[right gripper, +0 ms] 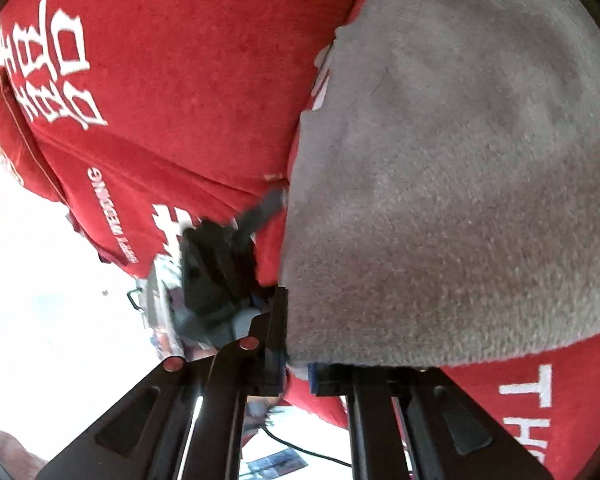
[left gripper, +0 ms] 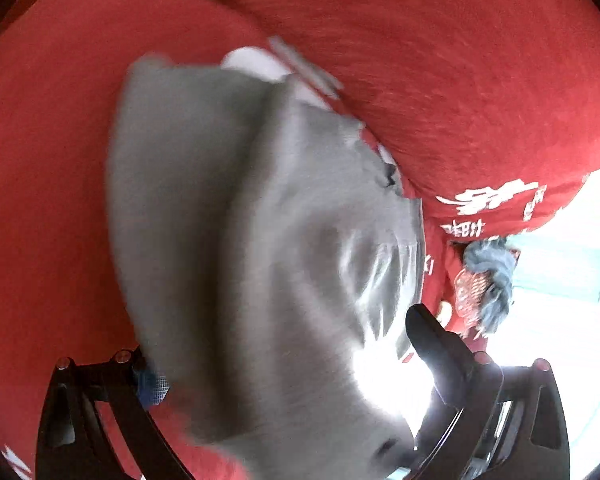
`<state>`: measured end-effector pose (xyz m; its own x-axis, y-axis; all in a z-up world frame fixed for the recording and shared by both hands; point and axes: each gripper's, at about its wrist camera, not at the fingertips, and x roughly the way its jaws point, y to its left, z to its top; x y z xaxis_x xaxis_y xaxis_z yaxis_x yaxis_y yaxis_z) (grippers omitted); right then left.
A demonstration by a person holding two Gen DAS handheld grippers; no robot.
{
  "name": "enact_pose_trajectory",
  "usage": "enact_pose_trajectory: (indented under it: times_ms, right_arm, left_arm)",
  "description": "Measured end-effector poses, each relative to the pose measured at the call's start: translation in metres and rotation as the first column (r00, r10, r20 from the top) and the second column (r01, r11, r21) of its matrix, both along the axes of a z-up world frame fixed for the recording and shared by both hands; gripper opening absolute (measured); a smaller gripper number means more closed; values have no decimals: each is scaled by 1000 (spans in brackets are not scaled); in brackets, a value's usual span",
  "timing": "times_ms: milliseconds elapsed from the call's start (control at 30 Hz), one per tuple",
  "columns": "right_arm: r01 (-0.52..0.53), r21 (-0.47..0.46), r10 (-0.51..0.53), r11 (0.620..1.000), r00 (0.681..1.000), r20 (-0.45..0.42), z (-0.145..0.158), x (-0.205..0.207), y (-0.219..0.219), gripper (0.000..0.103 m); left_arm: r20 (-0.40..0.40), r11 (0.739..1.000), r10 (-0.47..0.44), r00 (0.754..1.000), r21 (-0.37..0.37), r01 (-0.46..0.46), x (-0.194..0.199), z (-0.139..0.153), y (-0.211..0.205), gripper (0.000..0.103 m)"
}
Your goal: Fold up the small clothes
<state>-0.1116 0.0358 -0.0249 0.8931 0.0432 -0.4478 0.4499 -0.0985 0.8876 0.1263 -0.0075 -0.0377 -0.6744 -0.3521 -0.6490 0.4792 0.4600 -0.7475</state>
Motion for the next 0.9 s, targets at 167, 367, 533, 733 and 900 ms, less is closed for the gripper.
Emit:
enact_pose_trajectory:
  times_ms: [167, 367, 533, 733, 900]
  right_arm:
    - [-168, -7, 165, 986, 977, -134, -2, 11, 15, 9]
    - [-320, -65, 272, 945, 881, -386, 17, -9, 14, 17]
    - [-260, -132, 147, 956, 821, -552, 23, -44, -17, 26]
    - [-276, -92, 167, 957, 779, -605, -5, -59, -40, 14]
    - [-267, -88, 176, 960, 813, -554, -6, -76, -43, 14]
  left_arm:
    - [260, 990, -142, 955, 52, 133, -31, 9, -30, 69]
    - [324, 982, -186, 928, 90, 165, -39, 6, -32, 66]
    - [390, 964, -265, 882, 129, 232, -63, 10, -42, 80]
    - [494, 965, -263, 829, 141, 223, -72, 23, -38, 32]
    - [384, 995, -99, 918, 39, 91, -60, 49, -30, 21]
